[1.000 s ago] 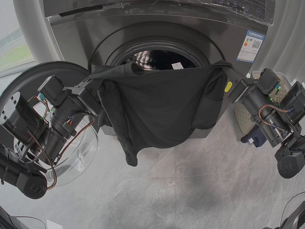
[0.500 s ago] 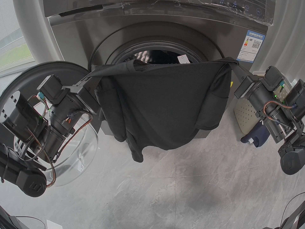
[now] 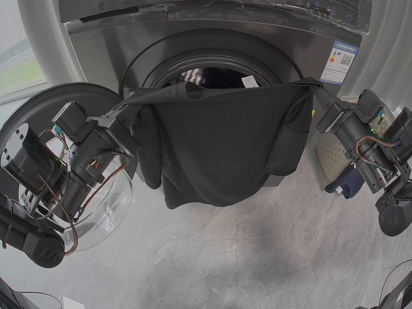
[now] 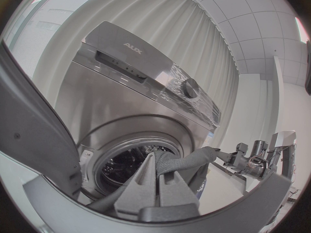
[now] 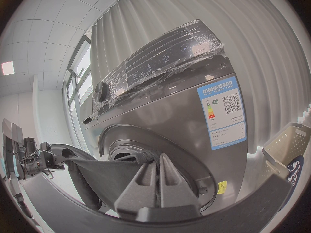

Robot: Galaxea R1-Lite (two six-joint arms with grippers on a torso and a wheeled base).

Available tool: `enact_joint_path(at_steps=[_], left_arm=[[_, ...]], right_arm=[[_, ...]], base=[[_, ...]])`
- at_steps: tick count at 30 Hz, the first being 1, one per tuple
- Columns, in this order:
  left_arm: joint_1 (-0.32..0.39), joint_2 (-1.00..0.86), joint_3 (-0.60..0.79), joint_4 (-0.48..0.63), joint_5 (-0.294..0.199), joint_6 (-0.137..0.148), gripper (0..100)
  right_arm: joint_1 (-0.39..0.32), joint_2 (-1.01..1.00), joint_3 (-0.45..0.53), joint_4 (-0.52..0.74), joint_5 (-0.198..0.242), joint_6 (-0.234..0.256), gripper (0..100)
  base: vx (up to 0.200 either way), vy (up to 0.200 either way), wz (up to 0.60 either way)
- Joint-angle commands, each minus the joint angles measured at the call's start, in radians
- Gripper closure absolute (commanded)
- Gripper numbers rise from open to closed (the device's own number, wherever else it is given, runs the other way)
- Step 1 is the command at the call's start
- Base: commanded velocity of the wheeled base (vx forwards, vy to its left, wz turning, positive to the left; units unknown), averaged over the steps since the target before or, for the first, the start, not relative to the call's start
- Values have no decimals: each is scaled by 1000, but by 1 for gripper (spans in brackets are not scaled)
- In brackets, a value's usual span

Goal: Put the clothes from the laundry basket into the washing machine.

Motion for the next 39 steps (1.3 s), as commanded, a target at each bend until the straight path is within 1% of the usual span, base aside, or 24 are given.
enact_joint_path(at_steps=[1, 2, 3, 4, 7, 8, 14, 15, 16, 20, 22, 27, 30, 33, 35, 36, 37, 38, 39], left_arm=[[-71, 21, -11, -1, -5, 1, 100], [-71, 21, -11, -1, -5, 1, 100], [-101, 42, -27, -1, -6, 2, 100], [-109, 58, -41, -2, -15, 2, 100], [-111, 81, -60, -2, -34, 2, 100], [-115, 90, -70, -2, -37, 2, 100], [-115, 73, -75, -2, -38, 1, 100], [-115, 71, -75, -2, -38, 2, 100], [-117, 58, -75, -2, -40, 2, 100], [-118, 39, -77, -2, -44, 2, 100], [-127, 35, -77, -2, -47, 2, 100], [-144, 19, -75, -2, -47, 2, 100], [-154, 16, -70, -2, -47, 4, 100], [-155, 4, -70, -2, -51, 2, 100], [-158, 4, -69, -2, -49, 4, 100], [-158, 4, -69, -2, -51, 4, 100], [-169, 4, -67, -2, -49, 2, 100], [-169, 4, -67, -2, -49, 2, 100], [-170, 4, -66, -2, -49, 4, 100]], right_arm=[[31, 11, 21, 1, -2, 3, 100], [31, 11, 21, 1, -2, 3, 100], [77, 36, 42, 12, -4, 6, 100], [97, 66, 56, 13, -9, 10, 100], [120, 137, 68, 1, -10, 10, 100], [142, 189, 62, -1, -7, 8, 100], [212, 312, 18, -2, -1, 2, 100], [214, 313, 18, -2, -1, 2, 100], [237, 341, 16, -7, -1, 0, 0], [281, 391, 22, -8, -1, -1, 0], [289, 418, 30, -7, -1, -3, 0], [287, 460, 28, -5, 1, -10, 0], [278, 505, 7, -2, 2, -13, 0], [269, 556, -30, -7, 8, -24, 0], [260, 585, -73, -10, 8, -23, 0], [258, 588, -76, -10, 8, -23, 0], [248, 615, -123, -10, 8, -23, 0], [248, 618, -127, -10, 8, -23, 0], [237, 634, -174, -10, 8, -23, 0]], base=[[0, 0, 0], [0, 0, 0], [0, 0, 0], [0, 0, 0], [0, 0, 0], [0, 0, 0], [0, 0, 0], [0, 0, 0], [0, 0, 0], [0, 0, 0], [0, 0, 0], [0, 0, 0], [0, 0, 0], [0, 0, 0], [0, 0, 0], [0, 0, 0], [0, 0, 0], [0, 0, 0], [0, 0, 0]])
